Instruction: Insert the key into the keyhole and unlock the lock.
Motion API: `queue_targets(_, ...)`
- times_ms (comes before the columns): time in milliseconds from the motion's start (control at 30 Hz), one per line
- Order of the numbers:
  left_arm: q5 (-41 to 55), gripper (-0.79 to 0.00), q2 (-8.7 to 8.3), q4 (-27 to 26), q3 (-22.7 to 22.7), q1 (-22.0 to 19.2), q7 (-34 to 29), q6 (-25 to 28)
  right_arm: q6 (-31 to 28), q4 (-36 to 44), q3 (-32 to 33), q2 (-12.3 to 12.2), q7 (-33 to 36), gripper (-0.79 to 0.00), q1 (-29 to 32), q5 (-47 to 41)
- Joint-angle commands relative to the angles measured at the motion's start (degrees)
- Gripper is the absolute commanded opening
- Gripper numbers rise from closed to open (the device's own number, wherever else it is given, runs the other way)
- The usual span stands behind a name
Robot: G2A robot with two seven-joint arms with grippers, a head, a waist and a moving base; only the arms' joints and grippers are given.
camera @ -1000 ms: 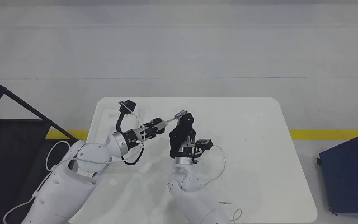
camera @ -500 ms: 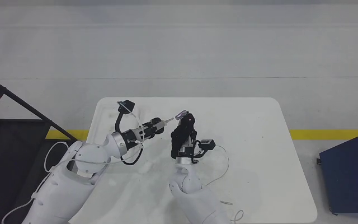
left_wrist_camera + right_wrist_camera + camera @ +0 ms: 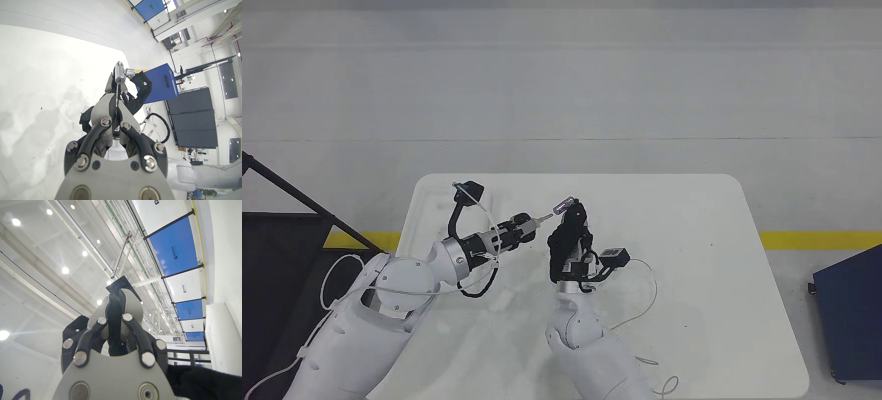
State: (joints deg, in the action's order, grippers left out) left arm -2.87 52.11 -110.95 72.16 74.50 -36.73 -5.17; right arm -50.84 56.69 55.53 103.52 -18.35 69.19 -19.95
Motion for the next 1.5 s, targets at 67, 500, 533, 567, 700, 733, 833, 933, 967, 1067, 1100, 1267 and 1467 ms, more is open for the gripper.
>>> queue_targets(67,-0.3,-0.785,0.15,0.0,-0.1,0.0,0.1,0.1,0.1,-0.1,0.0,0.0,-1.0,-0.785,0.0,1.3)
queue_targets(500,-0.1,-0.785,0.72,0.8,-0.2,-0.8,0.0,-0.7,0.1,-0.1,0.0,0.0,-1.0,-0.785,0.0,1.3)
queue_targets(533,-0.1,-0.785,0.78,0.9,-0.3,-1.0,-0.1,-0.7,0.1,-0.1,0.0,0.0,-1.0,-0.785,0.0,1.3)
queue_targets(567,0.0,-0.785,0.83,1.1,-0.4,-1.2,-0.1,-0.8,0.1,-0.1,0.0,0.0,-1.0,-0.785,0.0,1.3)
queue_targets(700,0.0,-0.785,1.05,1.5,-0.8,-1.5,-0.2,-0.8,0.1,-0.1,0.0,0.0,-1.0,-0.785,0.0,1.3)
queue_targets(733,0.0,-0.785,1.09,1.5,-0.8,-1.5,-0.2,-0.8,0.1,-0.1,0.0,0.0,-1.0,-0.785,0.0,1.3)
queue_targets(833,0.0,-0.785,1.19,1.4,-0.9,-1.4,-0.2,-0.8,0.1,-0.1,0.0,0.0,-1.0,-0.785,0.0,1.3)
queue_targets(933,-0.2,-0.785,1.27,1.1,-0.8,-1.3,-0.4,-0.7,0.1,-0.1,0.0,0.0,-1.0,-0.785,0.0,1.3)
queue_targets(967,-0.2,-0.785,1.29,1.1,-0.7,-1.2,-0.4,-0.7,0.1,-0.1,0.0,0.0,-1.0,-0.785,0.0,1.3)
queue_targets(1067,-0.4,-0.785,1.36,0.9,-0.6,-1.0,-0.4,-0.6,0.1,-0.1,0.0,0.0,-1.0,-0.785,0.0,1.3)
queue_targets(1100,-0.4,-0.785,1.38,0.8,-0.5,-1.0,-0.4,-0.6,0.1,-0.1,0.0,0.0,-1.0,-0.785,0.0,1.3)
queue_targets(1267,-0.7,-0.785,1.50,0.6,-0.3,-0.8,-0.5,-0.7,0.1,-0.1,0.0,0.0,-1.0,-0.785,0.0,1.3)
queue_targets(1467,-1.0,-0.785,1.69,0.8,-0.3,-1.1,-0.6,-1.0,0.1,-0.1,0.0,0.0,-1.0,-0.785,0.0,1.3)
